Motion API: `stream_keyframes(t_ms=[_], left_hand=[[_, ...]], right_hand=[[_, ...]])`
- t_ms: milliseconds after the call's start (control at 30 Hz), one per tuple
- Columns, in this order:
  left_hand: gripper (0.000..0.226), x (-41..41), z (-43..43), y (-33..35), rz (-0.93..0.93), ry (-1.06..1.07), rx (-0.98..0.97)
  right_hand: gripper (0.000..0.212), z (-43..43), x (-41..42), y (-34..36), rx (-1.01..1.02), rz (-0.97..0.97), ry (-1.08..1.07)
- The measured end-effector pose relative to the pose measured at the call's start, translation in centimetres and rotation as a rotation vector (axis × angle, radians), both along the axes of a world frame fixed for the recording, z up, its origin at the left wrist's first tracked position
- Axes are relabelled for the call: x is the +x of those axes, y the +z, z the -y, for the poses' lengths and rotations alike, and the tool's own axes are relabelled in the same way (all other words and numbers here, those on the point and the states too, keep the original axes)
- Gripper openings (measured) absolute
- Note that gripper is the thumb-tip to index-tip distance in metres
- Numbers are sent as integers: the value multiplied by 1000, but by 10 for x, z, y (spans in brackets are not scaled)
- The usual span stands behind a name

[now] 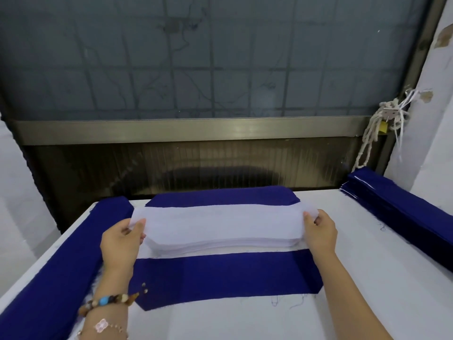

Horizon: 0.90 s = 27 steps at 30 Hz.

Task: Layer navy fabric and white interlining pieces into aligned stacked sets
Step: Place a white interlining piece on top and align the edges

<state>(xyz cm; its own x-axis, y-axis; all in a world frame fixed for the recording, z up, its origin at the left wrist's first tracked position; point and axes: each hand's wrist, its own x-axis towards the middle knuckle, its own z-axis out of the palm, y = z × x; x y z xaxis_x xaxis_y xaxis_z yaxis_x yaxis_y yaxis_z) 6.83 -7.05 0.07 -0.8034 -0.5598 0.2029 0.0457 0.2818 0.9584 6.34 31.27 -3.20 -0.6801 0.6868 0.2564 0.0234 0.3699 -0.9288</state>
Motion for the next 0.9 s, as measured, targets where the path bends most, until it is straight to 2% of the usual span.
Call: stream_keyframes(t_ms=[100,167,300,467,567,700,900], left_hand=[[18,9,8,0,83,-83,115],[10,15,17,0,190,-144,109],[14,31,32,-6,354,-251,41],[9,51,33,-22,292,-255,-319],[18,51,28,-27,277,-253,-522],[27,46,27,-35,286,-193,-545],[22,45,30,-39,289,-138,-520]], right_hand=[[9,-8,16,0,42,63,39],[2,-13,28,4,96,114,104],[12,-19,56,7,129,141,198],[13,-15,80,-1,212,249,273],[7,-13,80,-2,337,393,264],[18,-11,78,-4,427,416,211],[13,-14,77,-5,357,375,213]])
